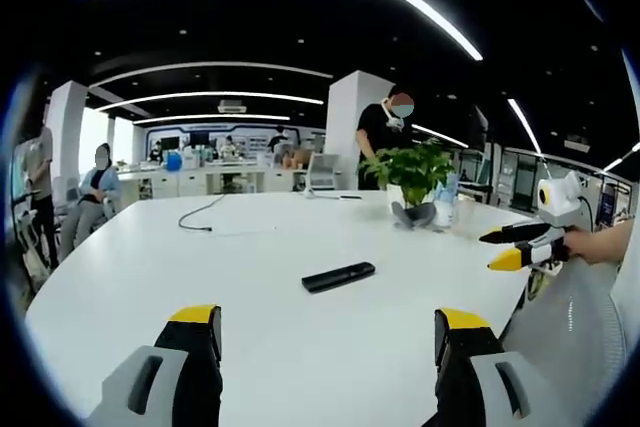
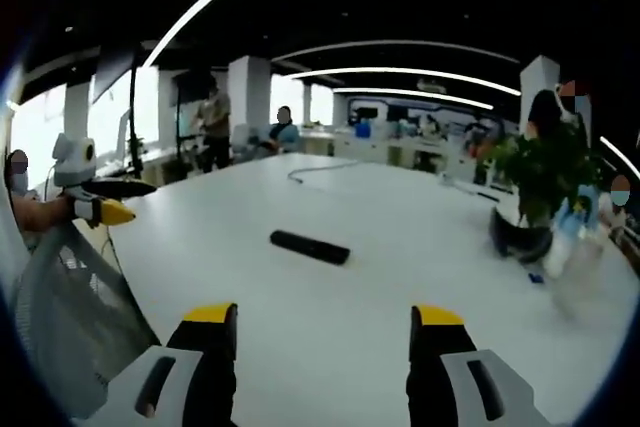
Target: Press the specified remote control buttons in sequence, fully releasing each button before pressing the next.
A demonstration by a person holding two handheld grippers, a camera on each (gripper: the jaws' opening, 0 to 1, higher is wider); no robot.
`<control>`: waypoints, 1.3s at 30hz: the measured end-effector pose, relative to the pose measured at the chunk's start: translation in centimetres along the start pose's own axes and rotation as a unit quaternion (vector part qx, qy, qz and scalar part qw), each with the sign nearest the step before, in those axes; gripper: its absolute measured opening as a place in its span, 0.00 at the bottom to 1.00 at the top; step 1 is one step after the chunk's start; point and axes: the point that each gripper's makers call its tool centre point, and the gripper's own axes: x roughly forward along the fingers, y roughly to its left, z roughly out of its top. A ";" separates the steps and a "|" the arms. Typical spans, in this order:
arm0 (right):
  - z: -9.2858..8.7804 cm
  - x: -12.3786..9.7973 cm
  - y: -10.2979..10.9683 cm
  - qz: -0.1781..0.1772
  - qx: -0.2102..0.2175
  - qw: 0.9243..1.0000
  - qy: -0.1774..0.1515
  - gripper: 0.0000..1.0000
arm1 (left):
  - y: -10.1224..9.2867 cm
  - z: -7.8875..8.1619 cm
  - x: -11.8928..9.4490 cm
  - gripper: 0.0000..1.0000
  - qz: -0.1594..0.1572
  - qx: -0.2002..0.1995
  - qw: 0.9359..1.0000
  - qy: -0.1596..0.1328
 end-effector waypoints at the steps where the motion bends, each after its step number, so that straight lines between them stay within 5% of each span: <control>1: 0.0 0.0 0.0 0.000 0.001 1.000 -0.001 0.68 | 0.0 0.0 0.0 0.91 0.000 0.002 1.000 0.002; 39: 0.0 0.2 0.8 0.020 -0.010 1.000 0.001 0.67 | 0.4 -0.7 0.0 0.91 0.009 -0.006 1.000 0.018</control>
